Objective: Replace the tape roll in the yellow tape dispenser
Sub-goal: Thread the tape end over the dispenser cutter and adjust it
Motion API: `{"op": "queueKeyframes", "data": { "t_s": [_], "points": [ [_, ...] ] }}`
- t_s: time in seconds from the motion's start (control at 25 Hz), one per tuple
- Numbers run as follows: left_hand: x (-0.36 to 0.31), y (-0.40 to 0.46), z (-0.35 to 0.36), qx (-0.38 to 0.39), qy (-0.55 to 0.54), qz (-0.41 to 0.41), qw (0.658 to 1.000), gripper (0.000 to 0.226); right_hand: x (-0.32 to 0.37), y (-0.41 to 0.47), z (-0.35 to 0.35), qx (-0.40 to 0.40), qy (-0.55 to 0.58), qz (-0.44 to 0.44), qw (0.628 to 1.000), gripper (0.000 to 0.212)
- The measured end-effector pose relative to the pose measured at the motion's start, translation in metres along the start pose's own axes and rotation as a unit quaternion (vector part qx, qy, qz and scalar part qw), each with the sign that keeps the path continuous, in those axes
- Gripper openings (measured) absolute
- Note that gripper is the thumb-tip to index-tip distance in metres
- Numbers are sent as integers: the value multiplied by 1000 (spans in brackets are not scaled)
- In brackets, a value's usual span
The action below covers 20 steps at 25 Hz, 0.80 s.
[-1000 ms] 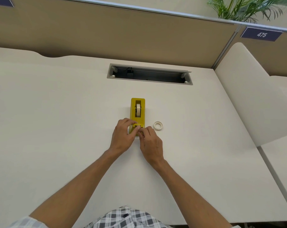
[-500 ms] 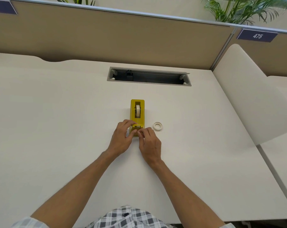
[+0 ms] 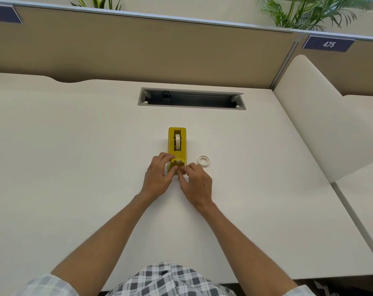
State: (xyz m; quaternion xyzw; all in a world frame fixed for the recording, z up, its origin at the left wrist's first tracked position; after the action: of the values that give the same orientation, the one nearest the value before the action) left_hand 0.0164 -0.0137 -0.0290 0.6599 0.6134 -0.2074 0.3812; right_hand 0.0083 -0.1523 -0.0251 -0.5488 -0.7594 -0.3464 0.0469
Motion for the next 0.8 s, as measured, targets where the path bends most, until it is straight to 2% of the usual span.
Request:
{"op": "queueKeyframes", "data": {
  "t_s": [0.16, 0.28, 0.56, 0.8],
  "points": [
    [-2, 1, -1, 0, 16, 2, 1000, 34, -3, 4, -7, -43, 17, 35, 998, 20],
    [-3, 1, -2, 0, 21, 5, 1000, 36, -8, 13, -9, -8, 29, 39, 999, 36],
    [-3, 3, -3, 3, 42, 15, 999, 35, -17, 25, -9, 65, -4, -14, 998, 28],
    [-3, 3, -2, -4, 55, 19, 998, 37, -17, 25, -10, 78, -10, -44, 996, 31]
  ]
}}
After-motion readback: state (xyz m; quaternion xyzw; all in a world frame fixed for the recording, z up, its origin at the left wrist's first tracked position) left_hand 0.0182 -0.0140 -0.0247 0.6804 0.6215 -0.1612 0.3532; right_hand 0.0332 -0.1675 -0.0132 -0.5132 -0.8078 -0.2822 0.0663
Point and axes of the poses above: each hand's wrist, its own y-axis towards the middle knuckle, its own z-axis out of the palm, x = y × z, the point moved 2 cm from there along y, towards the middle knuckle, and after that the axes turned 1 degree about -z, right-handed, at the moved point
